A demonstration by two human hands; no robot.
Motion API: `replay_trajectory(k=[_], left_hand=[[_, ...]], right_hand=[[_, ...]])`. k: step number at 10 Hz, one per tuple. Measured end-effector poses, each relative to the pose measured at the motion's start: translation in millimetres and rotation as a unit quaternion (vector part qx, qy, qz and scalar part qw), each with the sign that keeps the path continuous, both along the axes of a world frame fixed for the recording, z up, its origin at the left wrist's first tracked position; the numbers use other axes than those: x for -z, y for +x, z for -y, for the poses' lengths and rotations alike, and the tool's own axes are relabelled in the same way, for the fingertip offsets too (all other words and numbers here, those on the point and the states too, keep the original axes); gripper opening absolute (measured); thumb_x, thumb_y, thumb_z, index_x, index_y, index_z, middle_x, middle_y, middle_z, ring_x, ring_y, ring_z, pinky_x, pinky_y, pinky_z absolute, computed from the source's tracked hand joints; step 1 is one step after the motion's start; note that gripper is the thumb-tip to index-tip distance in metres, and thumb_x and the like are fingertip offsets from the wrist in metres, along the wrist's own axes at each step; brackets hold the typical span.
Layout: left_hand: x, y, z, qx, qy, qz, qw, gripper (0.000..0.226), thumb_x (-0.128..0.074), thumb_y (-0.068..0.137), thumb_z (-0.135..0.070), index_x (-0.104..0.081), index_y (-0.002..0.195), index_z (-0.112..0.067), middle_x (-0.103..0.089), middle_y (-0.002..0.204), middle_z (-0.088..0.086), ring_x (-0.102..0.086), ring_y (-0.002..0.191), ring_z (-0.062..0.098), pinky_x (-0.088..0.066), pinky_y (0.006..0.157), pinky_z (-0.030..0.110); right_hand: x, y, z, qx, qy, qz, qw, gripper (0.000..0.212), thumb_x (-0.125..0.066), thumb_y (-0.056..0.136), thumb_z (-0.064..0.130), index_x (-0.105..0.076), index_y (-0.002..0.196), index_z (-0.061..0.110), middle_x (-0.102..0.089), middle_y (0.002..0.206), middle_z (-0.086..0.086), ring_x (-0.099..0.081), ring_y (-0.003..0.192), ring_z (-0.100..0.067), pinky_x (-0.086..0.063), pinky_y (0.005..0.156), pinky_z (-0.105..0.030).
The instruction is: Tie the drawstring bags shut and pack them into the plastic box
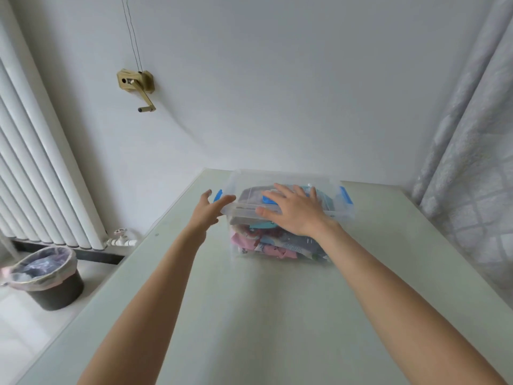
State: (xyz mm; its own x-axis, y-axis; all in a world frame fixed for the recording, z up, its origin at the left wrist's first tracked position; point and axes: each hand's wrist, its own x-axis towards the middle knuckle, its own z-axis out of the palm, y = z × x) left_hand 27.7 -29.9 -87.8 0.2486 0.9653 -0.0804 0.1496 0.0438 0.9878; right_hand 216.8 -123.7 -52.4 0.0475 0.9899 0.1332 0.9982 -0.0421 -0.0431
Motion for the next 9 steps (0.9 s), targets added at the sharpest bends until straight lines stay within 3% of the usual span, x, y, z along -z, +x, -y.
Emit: replay_trajectory(k=[1, 3, 5, 6, 7, 8, 9], left_hand=[[-0.5, 2.0, -3.3, -0.039, 0.026, 0.047, 0.998, 0.094, -0.075, 0.061, -0.037, -0.032, 0.142, -0.017, -0.058, 0.126, 0.007, -0.059, 0.108, 0.023, -0.046, 0.097, 0.036], [0.3, 7.2, -5.6, -0.049, 0.08, 0.037, 0.995, 0.058, -0.066, 0.082, -0.021, -0.045, 0.136, -0.015, -0.057, 0.131, 0.001, -0.057, 0.106, 0.014, -0.04, 0.083, 0.024], [-2.3, 12.7, -7.6, -0.041, 0.128, -0.02, 0.991, 0.047, -0.056, 0.09, -0.023, -0.047, 0.135, -0.014, -0.052, 0.136, 0.0, -0.051, 0.117, 0.015, -0.039, 0.095, 0.027], [-1.5, 15.6, -7.2, -0.034, 0.137, -0.034, 0.989, 0.045, -0.051, 0.093, -0.026, -0.044, 0.137, -0.014, -0.05, 0.138, 0.001, -0.051, 0.12, 0.019, -0.039, 0.093, 0.027], [-1.3, 16.1, -5.6, -0.075, 0.199, -0.108, 0.971, 0.039, -0.048, 0.094, -0.03, -0.049, 0.13, -0.016, -0.057, 0.132, 0.001, -0.056, 0.115, 0.019, -0.045, 0.09, 0.032], [-1.0, 12.7, 4.4, -0.145, 0.294, -0.177, 0.928, 0.033, -0.046, 0.094, -0.034, -0.055, 0.122, -0.019, -0.062, 0.123, -0.005, -0.056, 0.113, 0.016, -0.045, 0.084, 0.032], [-3.0, 10.0, 21.7, -0.174, 0.342, -0.116, 0.916, 0.024, -0.046, 0.094, -0.031, -0.06, 0.112, -0.024, -0.065, 0.109, -0.009, -0.055, 0.108, 0.012, -0.04, 0.078, 0.028]], right_hand=[[5.4, 3.4, -6.5, 0.004, -0.01, -0.013, 1.0, 0.075, -0.016, 0.08, 0.079, -0.024, 0.144, 0.041, -0.019, 0.156, 0.007, -0.02, 0.141, -0.028, -0.017, 0.111, -0.058], [7.1, 2.5, -9.6, 0.004, -0.007, -0.011, 1.0, 0.078, -0.016, 0.079, 0.081, -0.027, 0.144, 0.038, -0.022, 0.155, 0.006, -0.023, 0.14, -0.029, -0.026, 0.109, -0.057], [8.3, 2.3, -12.9, 0.008, 0.018, -0.016, 1.0, 0.08, -0.016, 0.078, 0.082, -0.026, 0.143, 0.037, -0.029, 0.153, 0.009, -0.031, 0.136, -0.029, -0.034, 0.105, -0.055], [6.2, 3.1, -12.5, 0.009, 0.038, -0.029, 0.999, 0.077, -0.025, 0.08, 0.079, -0.026, 0.144, 0.036, -0.035, 0.15, 0.008, -0.036, 0.133, -0.029, -0.036, 0.104, -0.05], [-0.8, 2.3, -7.4, -0.014, 0.085, -0.117, 0.989, 0.072, -0.05, 0.081, 0.068, -0.035, 0.141, 0.032, -0.046, 0.143, 0.006, -0.039, 0.13, -0.023, -0.038, 0.101, -0.044], [-2.3, 2.2, 5.9, -0.078, 0.19, -0.19, 0.96, 0.051, -0.065, 0.083, 0.044, -0.054, 0.129, 0.023, -0.058, 0.129, 0.004, -0.045, 0.122, -0.017, -0.041, 0.101, -0.042], [0.8, 0.0, 19.6, -0.069, 0.338, -0.196, 0.918, 0.028, -0.063, 0.088, 0.028, -0.065, 0.114, 0.018, -0.068, 0.11, 0.003, -0.056, 0.107, -0.016, -0.048, 0.091, -0.036]])
